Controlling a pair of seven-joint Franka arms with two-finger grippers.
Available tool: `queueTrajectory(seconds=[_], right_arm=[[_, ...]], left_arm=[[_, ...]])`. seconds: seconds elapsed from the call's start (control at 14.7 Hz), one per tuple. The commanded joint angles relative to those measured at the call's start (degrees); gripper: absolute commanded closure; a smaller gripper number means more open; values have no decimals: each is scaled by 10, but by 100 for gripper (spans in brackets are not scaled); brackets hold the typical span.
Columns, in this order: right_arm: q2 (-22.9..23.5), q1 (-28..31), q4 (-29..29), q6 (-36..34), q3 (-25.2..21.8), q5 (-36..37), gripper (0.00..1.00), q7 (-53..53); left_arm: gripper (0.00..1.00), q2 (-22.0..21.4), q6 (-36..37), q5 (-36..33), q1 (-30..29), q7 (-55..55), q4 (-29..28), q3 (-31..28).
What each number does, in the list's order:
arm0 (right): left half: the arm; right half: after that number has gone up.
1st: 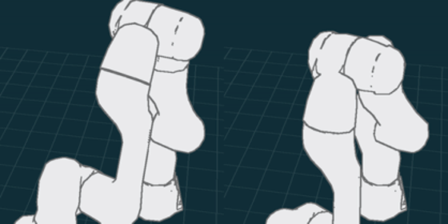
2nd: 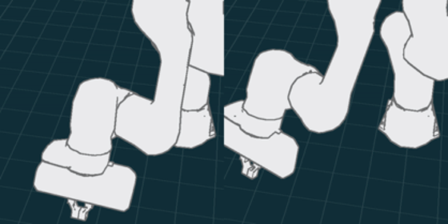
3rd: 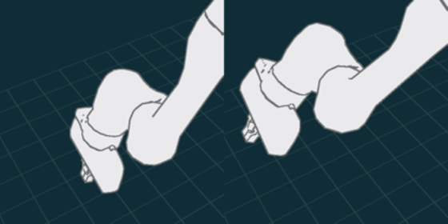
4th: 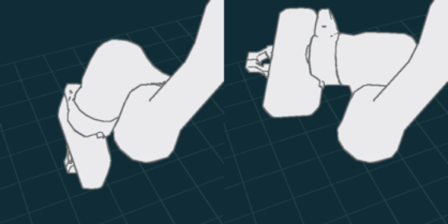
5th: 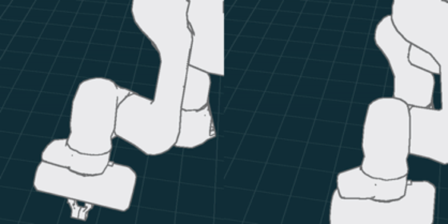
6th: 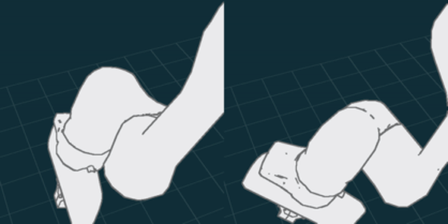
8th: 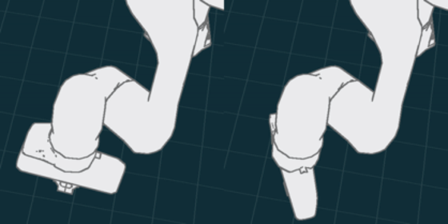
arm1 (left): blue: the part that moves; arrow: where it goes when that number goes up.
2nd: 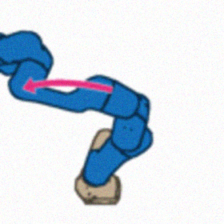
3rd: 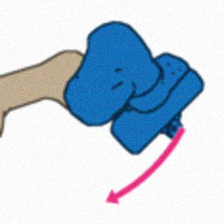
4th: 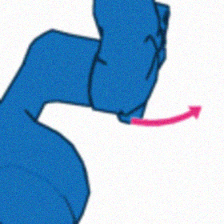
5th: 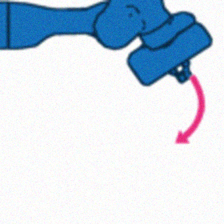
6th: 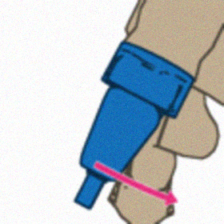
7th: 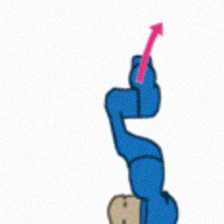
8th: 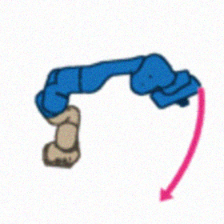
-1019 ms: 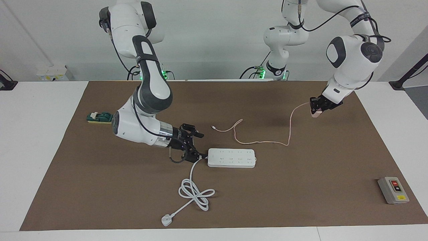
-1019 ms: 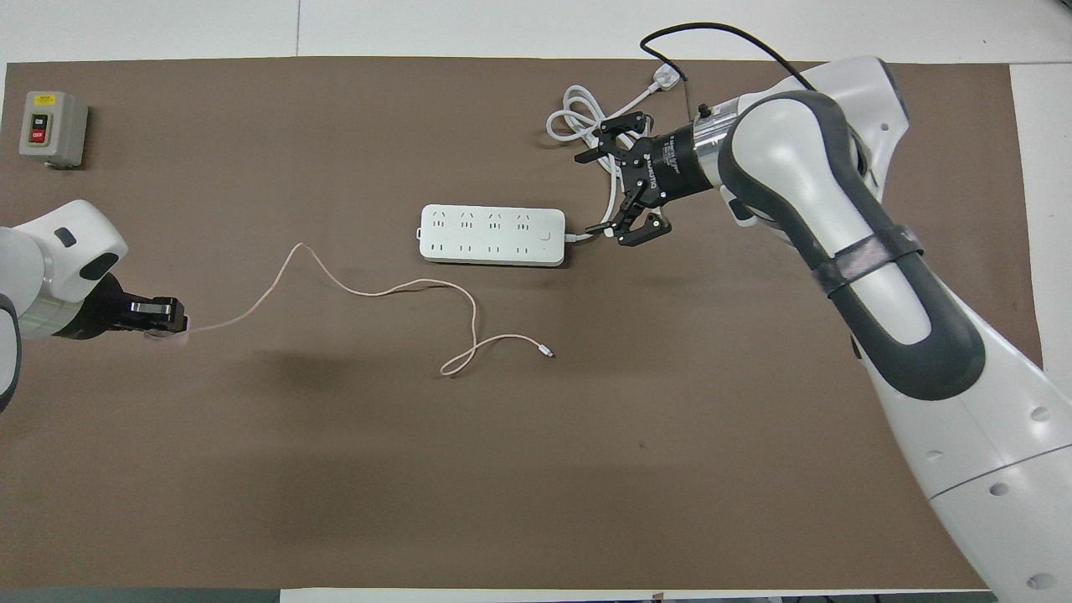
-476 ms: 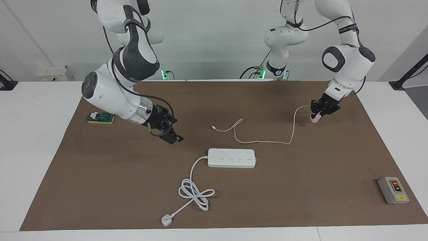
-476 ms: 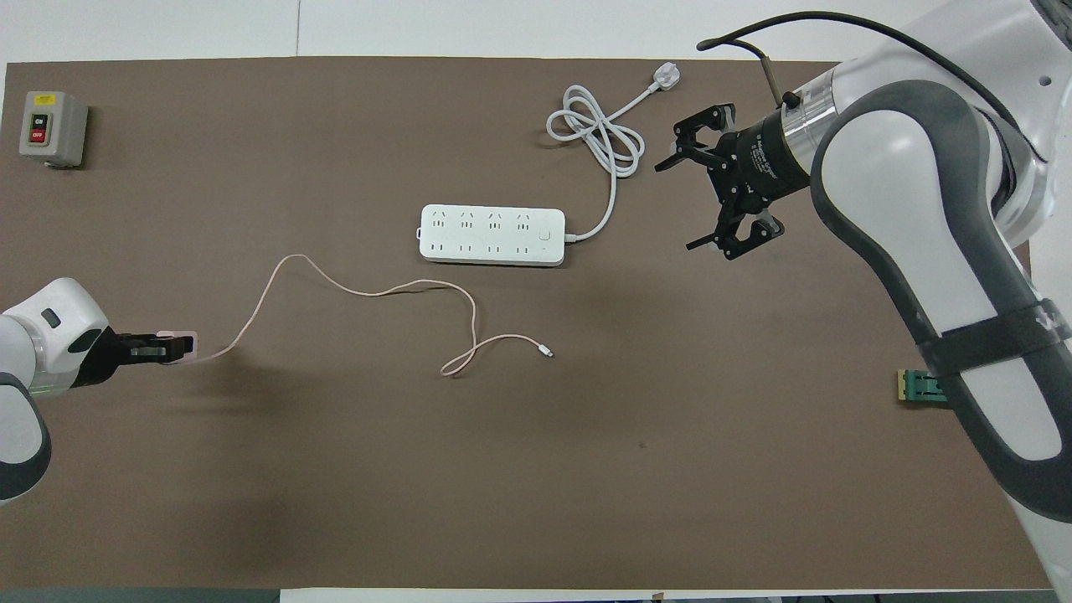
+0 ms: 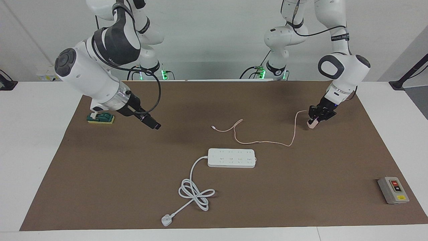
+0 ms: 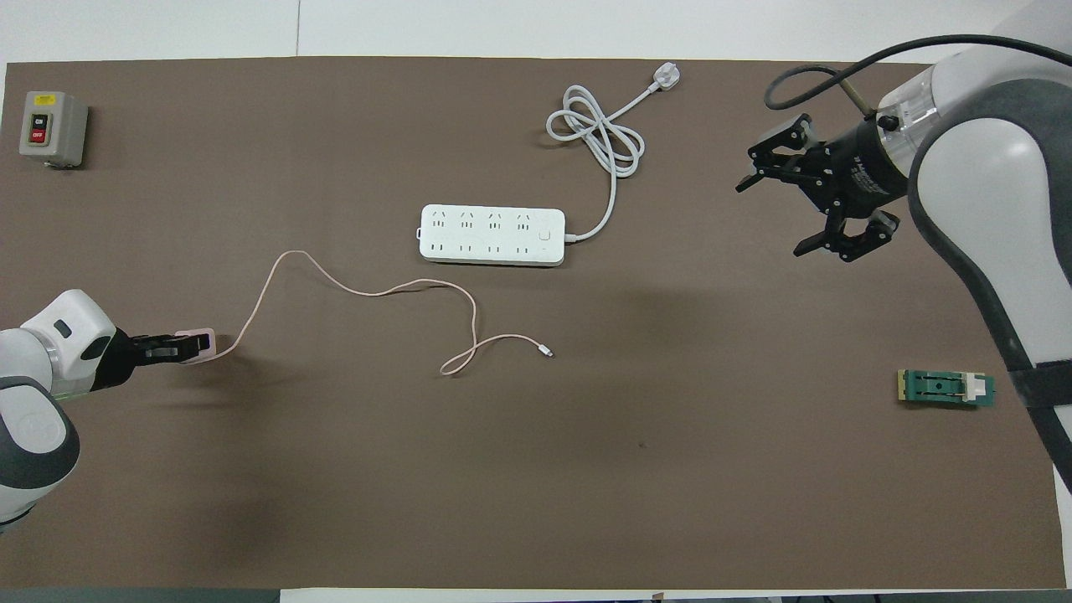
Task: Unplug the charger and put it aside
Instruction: 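Carry the charger away with the left gripper while the right gripper withdraws, then release the pink charger onto the table with the left gripper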
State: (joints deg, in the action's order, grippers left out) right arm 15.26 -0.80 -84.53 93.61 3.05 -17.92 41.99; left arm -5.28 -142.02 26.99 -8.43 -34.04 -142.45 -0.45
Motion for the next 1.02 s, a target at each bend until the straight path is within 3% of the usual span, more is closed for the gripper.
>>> queueTrajectory(seconds=[0.0, 0.34, 0.54, 0.82, 0.95], right_arm=[[-25, 25, -16, -3, 6, 60, 0, -156], [-60, 47, -16, -3, 6, 165, 0, -368], [-95, 66, -25, -14, 6, 173, 0, -452], [-136, 73, -41, -35, -3, 184, 0, -484], [-172, 71, -81, -33, -9, 185, 0, -487]], left_arm=[[0, 8, -26, 17, -26, -45, -17, 4], [0, 9, 45, 15, -50, -41, 20, 2], [0, -4, 100, -5, -52, -16, 52, -2], [0, 6, 210, -156, -49, 147, 162, 3], [0, 5, 244, -170, -37, 194, 195, 4]])
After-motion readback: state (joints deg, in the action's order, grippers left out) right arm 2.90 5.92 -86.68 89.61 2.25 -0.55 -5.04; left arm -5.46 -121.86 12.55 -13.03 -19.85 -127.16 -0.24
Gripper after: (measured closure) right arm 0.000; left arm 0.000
